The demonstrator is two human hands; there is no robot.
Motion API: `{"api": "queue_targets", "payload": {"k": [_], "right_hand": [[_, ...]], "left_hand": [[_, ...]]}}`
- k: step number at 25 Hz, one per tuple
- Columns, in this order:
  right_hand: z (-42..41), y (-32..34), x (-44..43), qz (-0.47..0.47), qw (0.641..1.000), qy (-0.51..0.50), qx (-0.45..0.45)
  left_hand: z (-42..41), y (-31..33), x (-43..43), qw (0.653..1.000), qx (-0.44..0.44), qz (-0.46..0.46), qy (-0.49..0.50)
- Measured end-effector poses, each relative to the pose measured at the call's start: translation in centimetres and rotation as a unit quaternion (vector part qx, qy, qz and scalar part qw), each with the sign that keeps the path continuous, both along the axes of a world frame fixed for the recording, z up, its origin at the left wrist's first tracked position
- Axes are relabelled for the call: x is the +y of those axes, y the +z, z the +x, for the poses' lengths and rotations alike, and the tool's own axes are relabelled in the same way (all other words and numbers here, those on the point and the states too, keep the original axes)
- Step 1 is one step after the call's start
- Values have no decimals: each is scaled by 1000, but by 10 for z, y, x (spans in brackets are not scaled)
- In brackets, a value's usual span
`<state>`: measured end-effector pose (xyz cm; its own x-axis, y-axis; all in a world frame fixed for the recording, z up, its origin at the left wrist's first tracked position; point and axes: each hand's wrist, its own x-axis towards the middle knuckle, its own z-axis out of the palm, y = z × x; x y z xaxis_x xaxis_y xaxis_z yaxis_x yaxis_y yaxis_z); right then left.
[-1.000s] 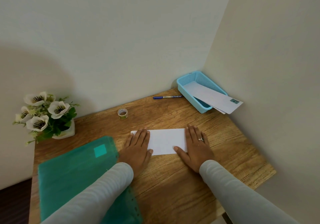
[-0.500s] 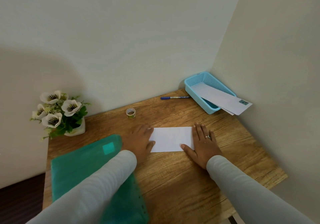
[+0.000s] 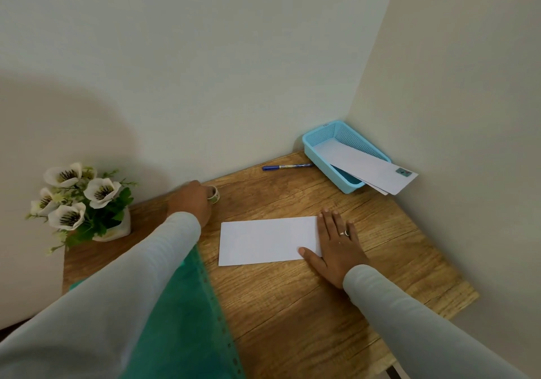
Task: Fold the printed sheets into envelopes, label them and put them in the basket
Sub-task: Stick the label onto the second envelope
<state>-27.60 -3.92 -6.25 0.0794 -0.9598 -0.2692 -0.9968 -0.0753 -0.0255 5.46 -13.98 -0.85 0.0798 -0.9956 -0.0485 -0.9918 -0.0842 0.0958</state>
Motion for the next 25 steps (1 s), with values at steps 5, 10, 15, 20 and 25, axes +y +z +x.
{"api": "queue_targets", "payload": {"k": [5,10,15,20,25], "right_hand": [[1,15,-4,10,999,-23,-26],[38,58,-11,-110,975,-27,-193],[73,93,-10,-91,881,-30,-463],[71,96,-4,-85,864,-53,-494],[67,100,-1,-81,850,-65,-517]], "left_hand": [[-10,9,10,984,175,-12,-16],[-28,18,42,922,382,39,-56],[-55,35,70,860,494,88,-95],[-59,42,81,852,495,103,-134],[-61,45,82,869,451,87,-185]]}}
